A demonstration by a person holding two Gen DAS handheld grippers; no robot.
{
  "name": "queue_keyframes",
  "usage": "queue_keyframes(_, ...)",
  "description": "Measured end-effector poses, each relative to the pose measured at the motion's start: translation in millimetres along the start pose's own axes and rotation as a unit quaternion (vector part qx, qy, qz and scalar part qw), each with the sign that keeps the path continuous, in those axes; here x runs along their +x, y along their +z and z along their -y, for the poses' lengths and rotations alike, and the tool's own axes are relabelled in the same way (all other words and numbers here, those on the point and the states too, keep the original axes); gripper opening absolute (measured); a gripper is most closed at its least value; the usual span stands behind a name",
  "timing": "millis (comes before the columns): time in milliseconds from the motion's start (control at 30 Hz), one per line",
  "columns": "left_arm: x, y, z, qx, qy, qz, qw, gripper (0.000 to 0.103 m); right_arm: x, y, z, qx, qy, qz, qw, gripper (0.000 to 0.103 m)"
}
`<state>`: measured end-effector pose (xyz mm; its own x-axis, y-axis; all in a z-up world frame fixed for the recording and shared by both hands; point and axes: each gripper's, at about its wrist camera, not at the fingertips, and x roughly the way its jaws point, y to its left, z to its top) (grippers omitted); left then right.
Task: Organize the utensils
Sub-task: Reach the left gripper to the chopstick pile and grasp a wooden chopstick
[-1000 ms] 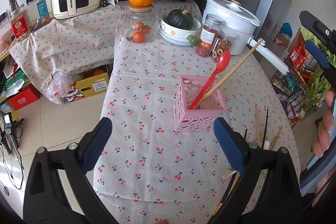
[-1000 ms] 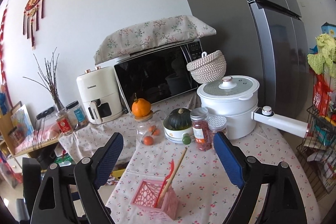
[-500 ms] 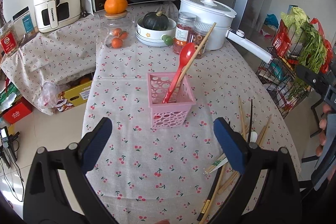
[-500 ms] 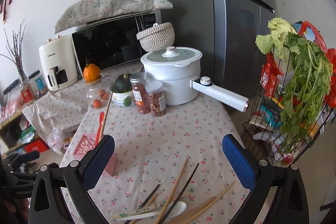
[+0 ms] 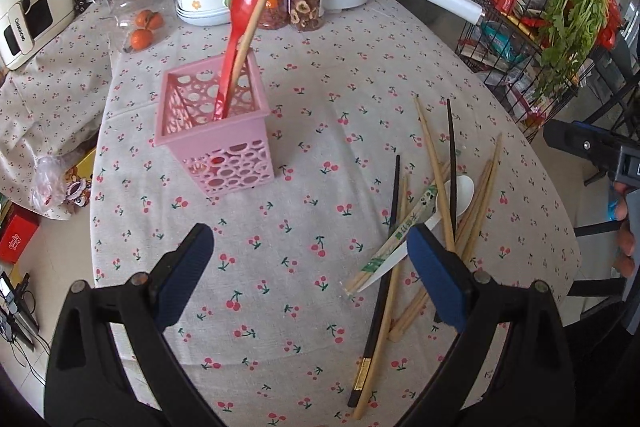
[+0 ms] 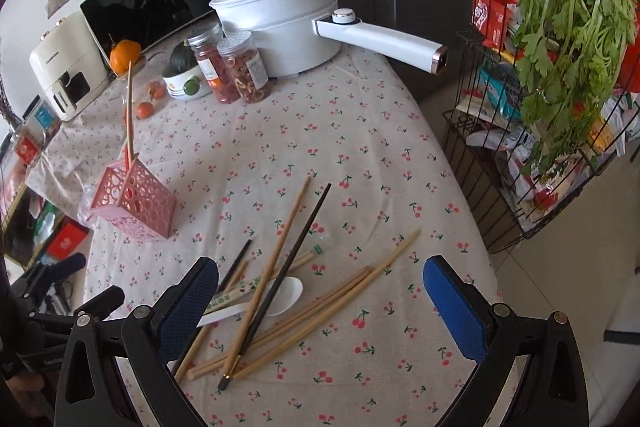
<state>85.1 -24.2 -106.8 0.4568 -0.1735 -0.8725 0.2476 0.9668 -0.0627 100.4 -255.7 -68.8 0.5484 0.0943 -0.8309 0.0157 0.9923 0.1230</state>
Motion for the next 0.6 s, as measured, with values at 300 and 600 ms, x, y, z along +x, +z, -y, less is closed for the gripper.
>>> queue_keyframes(300,32.8,21.9,27.1,-0.021,-0.085,-0.041,0.9953,0.075,18.8,-2.4,21.9,0.005,-0.024,-0.056,0.998,0.103)
queue_keyframes(600,92.8,55.5,60.8,-0.057,-0.146,-0.096,0.9829,0.03,38.0,6.2,50.3,0.028,-0.039,-0.088,0.995,0.103)
